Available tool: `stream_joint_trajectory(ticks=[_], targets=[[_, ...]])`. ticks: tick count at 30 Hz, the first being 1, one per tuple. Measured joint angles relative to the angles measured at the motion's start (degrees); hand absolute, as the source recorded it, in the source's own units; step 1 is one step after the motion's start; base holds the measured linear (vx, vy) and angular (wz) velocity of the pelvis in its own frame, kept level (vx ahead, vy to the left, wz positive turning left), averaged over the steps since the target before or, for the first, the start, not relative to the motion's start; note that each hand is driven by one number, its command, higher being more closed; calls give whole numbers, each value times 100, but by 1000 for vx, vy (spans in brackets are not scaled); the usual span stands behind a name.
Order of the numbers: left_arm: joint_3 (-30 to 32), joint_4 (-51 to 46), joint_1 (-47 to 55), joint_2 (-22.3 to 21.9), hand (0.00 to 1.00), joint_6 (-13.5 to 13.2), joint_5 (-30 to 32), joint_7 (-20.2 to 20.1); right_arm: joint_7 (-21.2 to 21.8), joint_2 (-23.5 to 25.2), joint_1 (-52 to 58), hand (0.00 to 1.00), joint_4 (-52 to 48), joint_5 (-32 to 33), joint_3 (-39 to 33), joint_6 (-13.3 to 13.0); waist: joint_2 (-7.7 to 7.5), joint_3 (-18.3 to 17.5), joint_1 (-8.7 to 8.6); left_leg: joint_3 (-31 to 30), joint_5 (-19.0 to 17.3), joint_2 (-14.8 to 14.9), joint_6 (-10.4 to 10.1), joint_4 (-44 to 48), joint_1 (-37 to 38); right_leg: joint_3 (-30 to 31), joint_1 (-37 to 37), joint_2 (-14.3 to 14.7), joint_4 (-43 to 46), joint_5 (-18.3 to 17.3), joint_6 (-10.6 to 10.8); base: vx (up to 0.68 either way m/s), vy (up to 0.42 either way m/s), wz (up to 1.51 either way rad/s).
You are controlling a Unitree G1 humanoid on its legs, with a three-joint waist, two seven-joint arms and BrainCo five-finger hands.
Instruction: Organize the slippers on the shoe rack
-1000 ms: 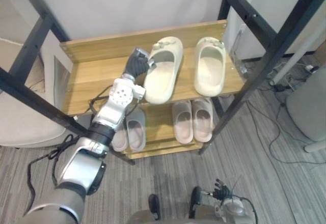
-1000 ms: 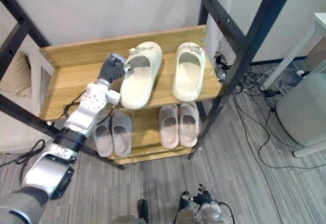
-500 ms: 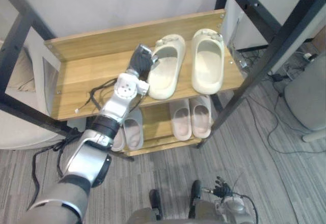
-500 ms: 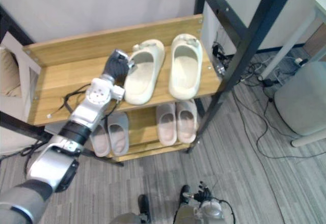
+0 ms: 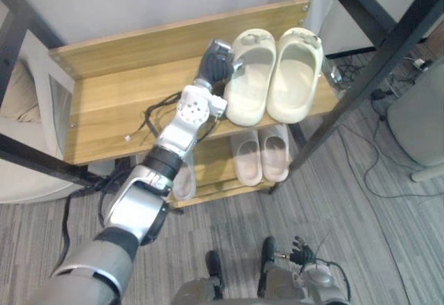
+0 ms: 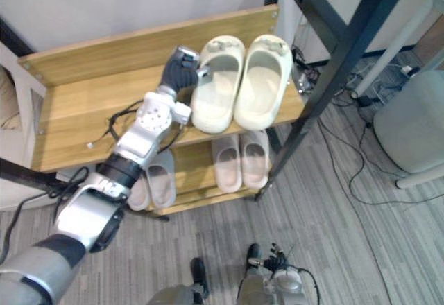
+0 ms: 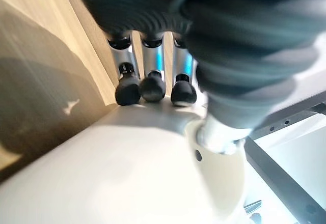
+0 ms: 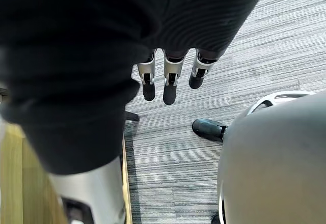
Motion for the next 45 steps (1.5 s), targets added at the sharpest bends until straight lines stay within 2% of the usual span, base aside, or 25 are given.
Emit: stream_joint_trajectory(ticks=[6, 21, 26, 31, 34, 37, 45], targets=[[12, 1, 20, 26, 0, 2, -1, -5, 0, 20, 1, 0, -17, 0, -1, 2, -52, 39, -5, -17, -8, -41, 13, 6, 65, -30, 77, -29, -1, 8, 11, 1, 23, 1], [250, -68, 258, 161, 0, 1, -63, 4, 2, 16, 11, 0, 2, -1, 36, 27, -55, 41, 3, -198, 11, -34, 26, -76, 218, -238, 279, -25, 0, -49, -25, 8, 1, 5], [376, -812, 285, 218, 0, -38, -268, 97, 1, 7, 10, 0, 38, -1, 78, 26, -55, 41, 86, -240, 13, -54, 29, -68, 205, -270, 298, -52, 1, -48, -24, 23, 14, 6], [499, -1774, 778, 179, 0, -171, -527, 145, 2, 7, -14, 0, 162, 4, 117, 13, -56, 40, 148, -326, 12, -76, 30, 4, 206, -333, 386, -89, 1, -48, -23, -6, 14, 11], [496, -2293, 1304, 106, 0, -279, -855, 167, 2, 3, -17, 0, 219, 3, 217, 24, -70, 29, 242, -396, 21, -74, 43, 19, 222, -369, 443, -85, 0, -57, -12, -45, 0, 11], [489, -2434, 1833, 61, 0, -310, -1179, 207, 7, 19, 0, 0, 223, 2, 273, 56, -72, 9, 276, -417, 29, -76, 50, 10, 327, -393, 548, -85, -1, -61, -12, -53, 4, 3], [101, -2774, 2490, -47, 0, -310, -1475, 90, 3, 7, 35, 0, 226, 0, 457, 103, -167, -98, 307, -564, 188, -65, 30, -233, 409, -600, 607, -67, -11, -86, 19, -18, 1, 10]])
